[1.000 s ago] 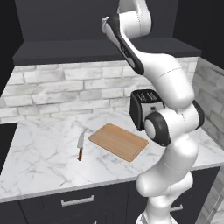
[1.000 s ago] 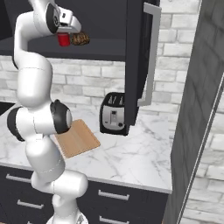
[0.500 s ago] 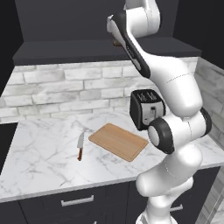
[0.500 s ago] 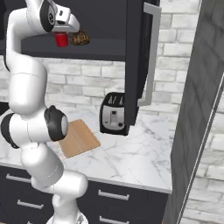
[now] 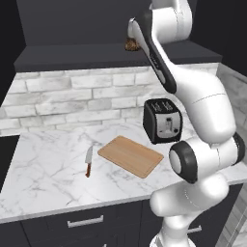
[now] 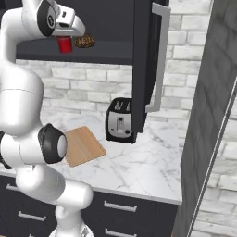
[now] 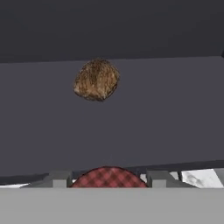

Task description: Pick the bread, place it on the cutting board, pick the jam, place it on the counter, and close the cabinet.

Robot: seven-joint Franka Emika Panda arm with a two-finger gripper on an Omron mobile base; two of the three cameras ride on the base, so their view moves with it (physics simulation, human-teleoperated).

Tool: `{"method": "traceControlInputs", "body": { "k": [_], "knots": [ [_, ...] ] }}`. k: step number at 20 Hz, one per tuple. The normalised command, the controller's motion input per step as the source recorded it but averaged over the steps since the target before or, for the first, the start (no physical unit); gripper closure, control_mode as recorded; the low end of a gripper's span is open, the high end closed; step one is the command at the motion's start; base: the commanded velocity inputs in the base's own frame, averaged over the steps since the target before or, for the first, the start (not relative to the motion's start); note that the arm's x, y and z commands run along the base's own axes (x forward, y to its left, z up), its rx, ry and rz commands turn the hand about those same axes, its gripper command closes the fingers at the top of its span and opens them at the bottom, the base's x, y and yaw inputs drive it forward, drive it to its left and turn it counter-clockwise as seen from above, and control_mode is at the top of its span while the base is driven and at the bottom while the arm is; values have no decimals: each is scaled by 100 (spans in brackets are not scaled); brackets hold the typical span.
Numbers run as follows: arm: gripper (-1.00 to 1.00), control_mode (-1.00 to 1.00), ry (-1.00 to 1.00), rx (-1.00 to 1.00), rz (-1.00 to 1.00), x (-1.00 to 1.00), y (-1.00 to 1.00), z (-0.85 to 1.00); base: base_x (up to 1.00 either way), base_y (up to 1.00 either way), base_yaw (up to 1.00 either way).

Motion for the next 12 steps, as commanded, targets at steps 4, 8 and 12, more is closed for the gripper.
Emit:
{"method": "traceControlInputs", "body": {
  "k": [4, 8, 12],
  "knots": [
    [100, -100, 0, -3, 0, -45, -8, -22, 0, 0, 0],
    [100, -100, 0, 0, 0, -49, -18, -20, 0, 0, 0],
    [100, -100, 0, 0, 0, -48, -37, -21, 0, 0, 0]
  ]
}}
